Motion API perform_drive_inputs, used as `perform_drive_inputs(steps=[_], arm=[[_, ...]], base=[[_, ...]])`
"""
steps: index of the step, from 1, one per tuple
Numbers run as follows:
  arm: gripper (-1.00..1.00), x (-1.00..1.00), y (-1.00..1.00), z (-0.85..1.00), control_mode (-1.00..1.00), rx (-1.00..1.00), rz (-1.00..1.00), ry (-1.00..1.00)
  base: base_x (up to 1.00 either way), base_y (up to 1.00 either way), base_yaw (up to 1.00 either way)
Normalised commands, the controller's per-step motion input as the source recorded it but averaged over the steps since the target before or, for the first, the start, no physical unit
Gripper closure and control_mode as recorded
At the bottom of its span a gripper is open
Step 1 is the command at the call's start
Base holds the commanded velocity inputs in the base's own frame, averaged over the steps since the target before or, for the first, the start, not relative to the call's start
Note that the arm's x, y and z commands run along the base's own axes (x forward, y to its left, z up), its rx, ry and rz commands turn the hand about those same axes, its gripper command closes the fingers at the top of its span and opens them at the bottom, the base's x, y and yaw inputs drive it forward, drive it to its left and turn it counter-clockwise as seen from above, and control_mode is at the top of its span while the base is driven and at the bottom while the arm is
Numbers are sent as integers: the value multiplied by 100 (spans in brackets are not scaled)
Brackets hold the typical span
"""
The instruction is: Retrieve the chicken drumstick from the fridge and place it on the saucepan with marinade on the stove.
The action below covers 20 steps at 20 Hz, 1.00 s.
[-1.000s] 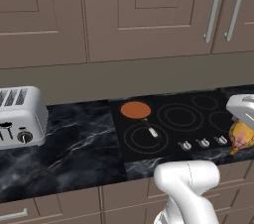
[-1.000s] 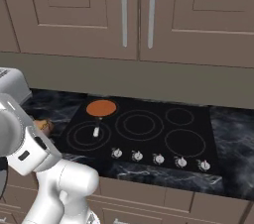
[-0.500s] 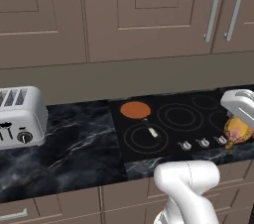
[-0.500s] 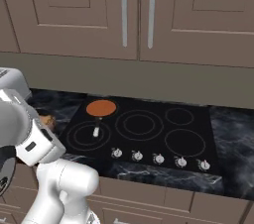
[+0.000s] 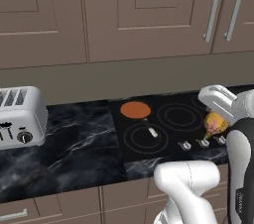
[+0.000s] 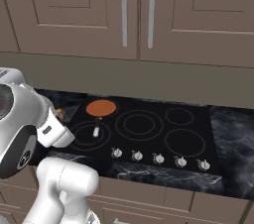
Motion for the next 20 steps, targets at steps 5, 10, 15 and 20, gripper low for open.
perform_drive_inputs(steps=[5,10,15,20], arm=[[100,7,15,-56,-100,-7,0,-2],[100,41,7,-20,-100,0,0,2],[100,45,5,-47,-100,0,0,0],[100,33,1,-57,-100,-4,0,0]], base=[[0,0,0],[0,0,0],[0,0,0],[0,0,0]])
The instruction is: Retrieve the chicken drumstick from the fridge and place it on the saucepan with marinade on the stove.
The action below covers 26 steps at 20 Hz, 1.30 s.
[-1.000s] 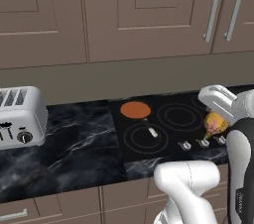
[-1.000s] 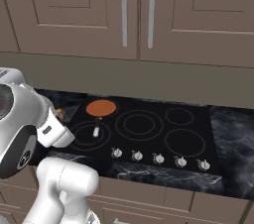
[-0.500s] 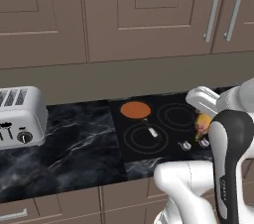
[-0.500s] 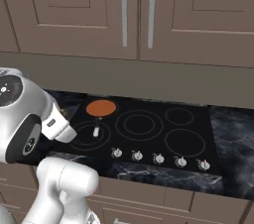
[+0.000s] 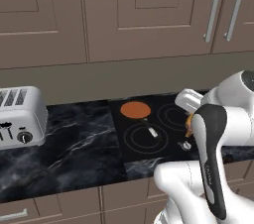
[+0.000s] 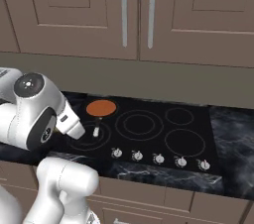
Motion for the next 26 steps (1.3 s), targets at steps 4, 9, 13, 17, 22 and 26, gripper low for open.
perform_drive_inputs(steps=[4,9,13,17,22,26], arm=[[100,43,2,-42,-100,-4,0,0],[100,44,0,-25,-100,-1,0,-1],[100,41,1,-25,-100,0,0,-8],[100,42,0,-26,-100,0,0,-9],[100,43,1,-22,-100,0,0,-2],[100,43,8,-18,-100,0,0,0]], base=[[0,0,0],[0,0,0],[0,0,0],[0,0,0],[0,0,0],[0,0,0]])
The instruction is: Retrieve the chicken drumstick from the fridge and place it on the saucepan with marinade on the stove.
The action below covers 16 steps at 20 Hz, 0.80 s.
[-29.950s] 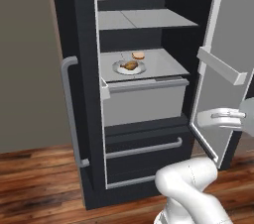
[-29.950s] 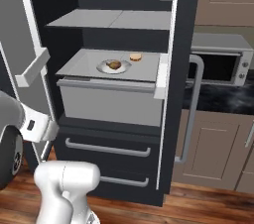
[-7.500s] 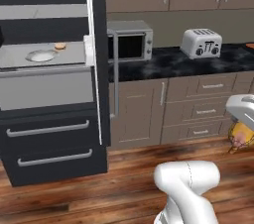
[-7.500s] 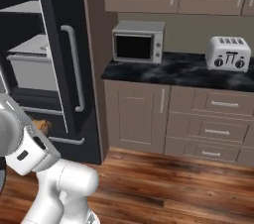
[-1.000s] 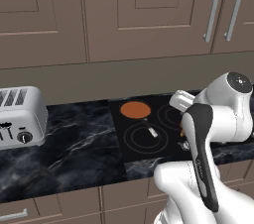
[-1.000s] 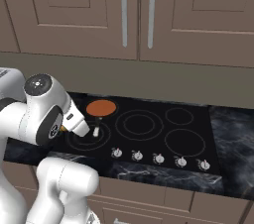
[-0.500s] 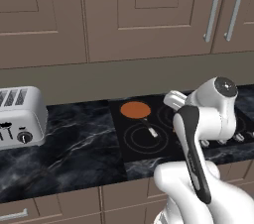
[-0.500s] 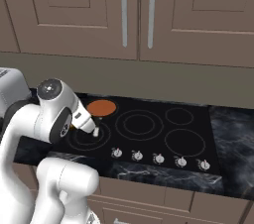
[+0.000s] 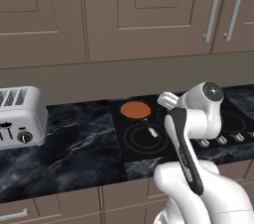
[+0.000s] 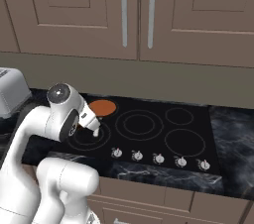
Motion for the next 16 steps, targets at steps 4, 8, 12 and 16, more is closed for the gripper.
perform_drive_inputs(steps=[4,8,12,16], arm=[[100,45,13,-16,-100,0,0,0],[100,51,17,-14,-100,0,0,0],[100,55,16,-12,-100,0,0,0],[100,53,11,-12,-100,0,0,1]], base=[[0,0,0],[0,0,0],[0,0,0],[0,0,0]])
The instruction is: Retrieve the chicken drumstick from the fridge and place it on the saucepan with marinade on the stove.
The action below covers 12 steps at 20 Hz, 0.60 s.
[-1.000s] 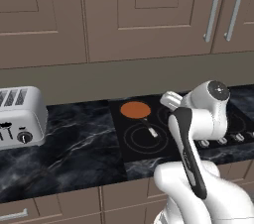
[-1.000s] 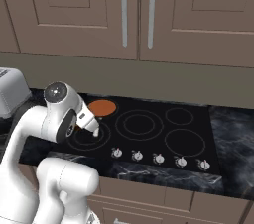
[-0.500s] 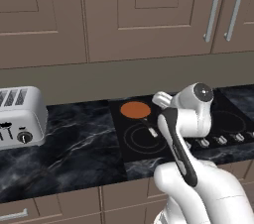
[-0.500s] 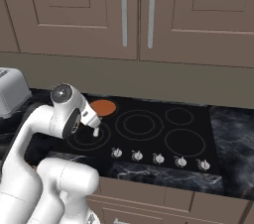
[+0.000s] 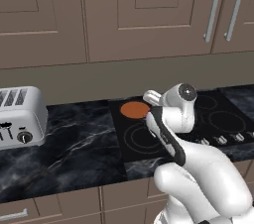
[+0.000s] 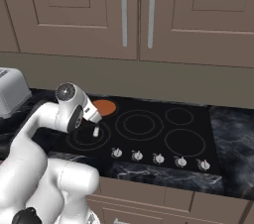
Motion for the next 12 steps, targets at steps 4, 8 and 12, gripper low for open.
perform_drive_inputs(steps=[4,8,12], arm=[[100,51,8,-9,-100,0,0,5],[100,50,3,-14,-100,0,0,7],[100,42,1,-23,-100,0,0,6]], base=[[0,0,0],[0,0,0],[0,0,0]])
